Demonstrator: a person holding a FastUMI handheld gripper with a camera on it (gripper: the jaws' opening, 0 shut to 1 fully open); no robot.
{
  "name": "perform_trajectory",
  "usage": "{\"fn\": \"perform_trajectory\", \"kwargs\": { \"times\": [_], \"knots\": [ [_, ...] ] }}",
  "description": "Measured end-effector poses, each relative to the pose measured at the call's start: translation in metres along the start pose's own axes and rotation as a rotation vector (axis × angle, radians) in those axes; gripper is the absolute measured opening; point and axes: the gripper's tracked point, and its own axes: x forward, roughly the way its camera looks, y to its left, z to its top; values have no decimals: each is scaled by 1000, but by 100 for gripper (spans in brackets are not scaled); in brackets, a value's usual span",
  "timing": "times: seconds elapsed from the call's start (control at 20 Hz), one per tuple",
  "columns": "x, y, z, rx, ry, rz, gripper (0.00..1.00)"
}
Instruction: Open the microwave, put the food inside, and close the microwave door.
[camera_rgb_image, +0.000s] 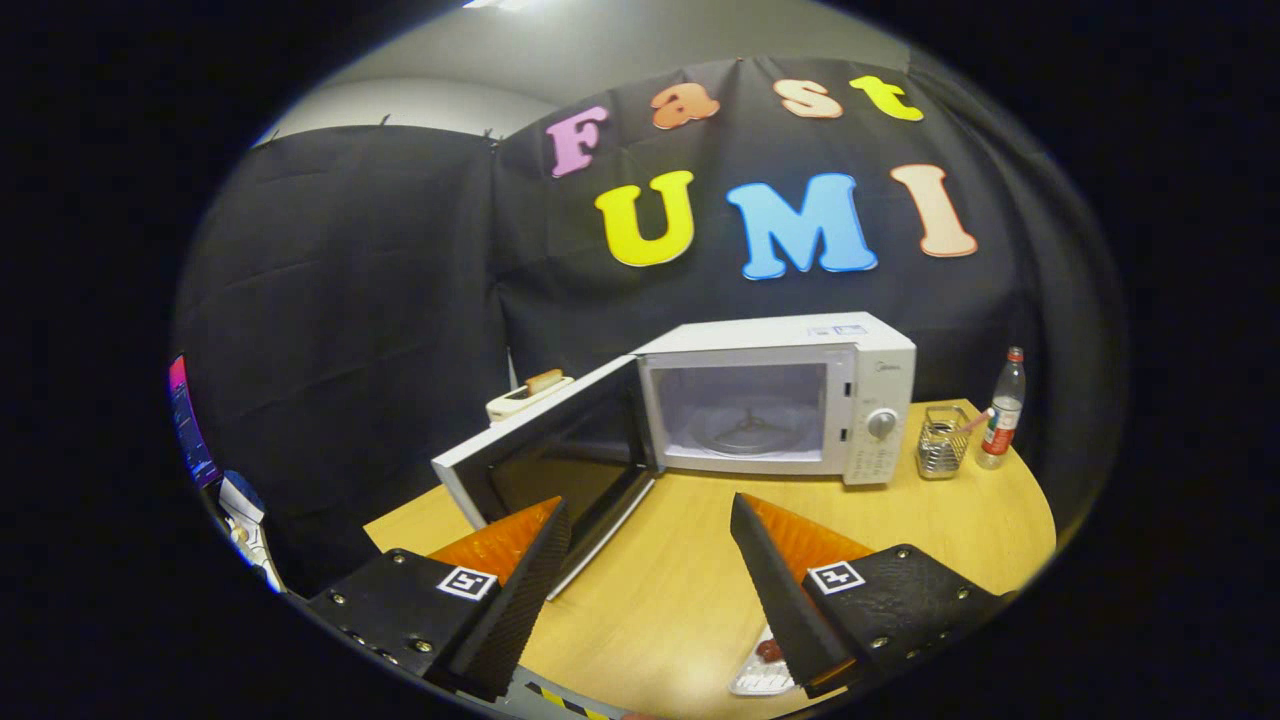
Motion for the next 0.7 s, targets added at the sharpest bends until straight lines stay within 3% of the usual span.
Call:
{"fn": "perform_trajectory", "kwargs": {
  "times": [0.45, 0.7],
  "knots": [
    [-9, -120, -56, 173, 129, -181, 97],
    [-9, -149, -101, 281, 219, -233, 97]
  ]
}}
